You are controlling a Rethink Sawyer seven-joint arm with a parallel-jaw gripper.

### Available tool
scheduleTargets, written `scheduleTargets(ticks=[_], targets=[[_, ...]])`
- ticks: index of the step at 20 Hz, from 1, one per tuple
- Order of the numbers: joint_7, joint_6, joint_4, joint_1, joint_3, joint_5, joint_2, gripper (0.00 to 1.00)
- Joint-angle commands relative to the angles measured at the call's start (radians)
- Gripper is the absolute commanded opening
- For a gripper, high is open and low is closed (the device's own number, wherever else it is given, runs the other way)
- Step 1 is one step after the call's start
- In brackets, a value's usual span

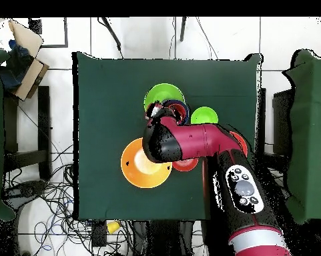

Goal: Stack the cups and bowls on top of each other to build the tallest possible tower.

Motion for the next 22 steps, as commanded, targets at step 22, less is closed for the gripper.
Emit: scheduleTargets(ticks=[22], targets=[[-0.034, 0.124, 0.021, -0.011, 0.115, -0.004, 0.020, 1.00]])
